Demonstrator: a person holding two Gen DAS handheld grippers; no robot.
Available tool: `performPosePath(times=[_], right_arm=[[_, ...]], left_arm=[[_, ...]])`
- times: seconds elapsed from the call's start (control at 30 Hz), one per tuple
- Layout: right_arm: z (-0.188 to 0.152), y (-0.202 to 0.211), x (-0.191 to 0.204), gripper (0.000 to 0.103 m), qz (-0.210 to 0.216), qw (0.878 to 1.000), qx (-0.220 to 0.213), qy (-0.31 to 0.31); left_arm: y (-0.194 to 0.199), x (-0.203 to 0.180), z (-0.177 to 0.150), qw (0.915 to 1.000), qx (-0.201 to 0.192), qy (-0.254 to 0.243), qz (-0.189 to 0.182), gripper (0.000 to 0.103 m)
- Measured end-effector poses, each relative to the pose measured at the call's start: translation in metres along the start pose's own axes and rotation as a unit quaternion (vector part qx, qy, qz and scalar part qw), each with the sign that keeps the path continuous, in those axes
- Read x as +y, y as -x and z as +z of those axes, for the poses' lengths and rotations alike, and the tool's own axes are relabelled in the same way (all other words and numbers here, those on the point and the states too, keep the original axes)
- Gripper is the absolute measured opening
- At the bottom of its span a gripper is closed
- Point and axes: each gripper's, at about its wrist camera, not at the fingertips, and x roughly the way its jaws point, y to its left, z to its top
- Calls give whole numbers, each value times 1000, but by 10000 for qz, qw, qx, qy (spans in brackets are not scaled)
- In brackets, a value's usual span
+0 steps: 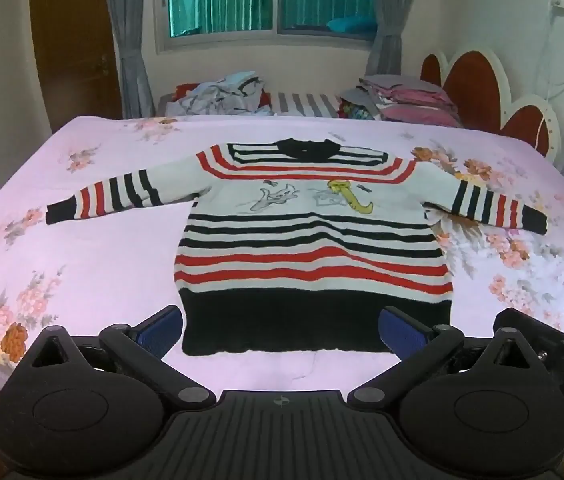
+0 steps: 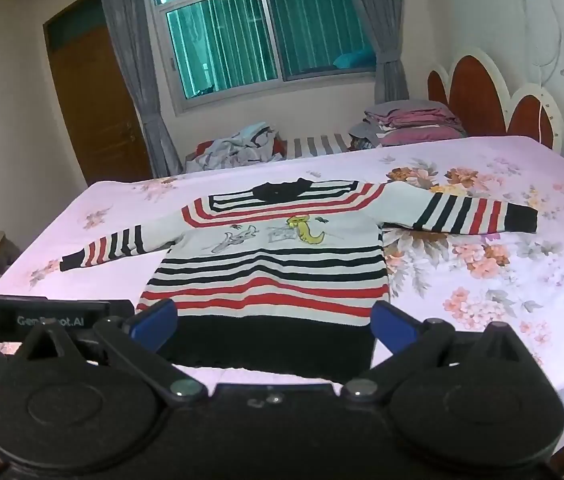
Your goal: Fold small clothes
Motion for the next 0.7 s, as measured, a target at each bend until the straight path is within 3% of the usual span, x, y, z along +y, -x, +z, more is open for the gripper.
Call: performPosePath(times=[0.7], right_arm=[[-1, -8, -7, 103, -37, 10000, 25, 12]], left_arm=[[-2, -1, 0, 9999, -9, 46, 94, 103]])
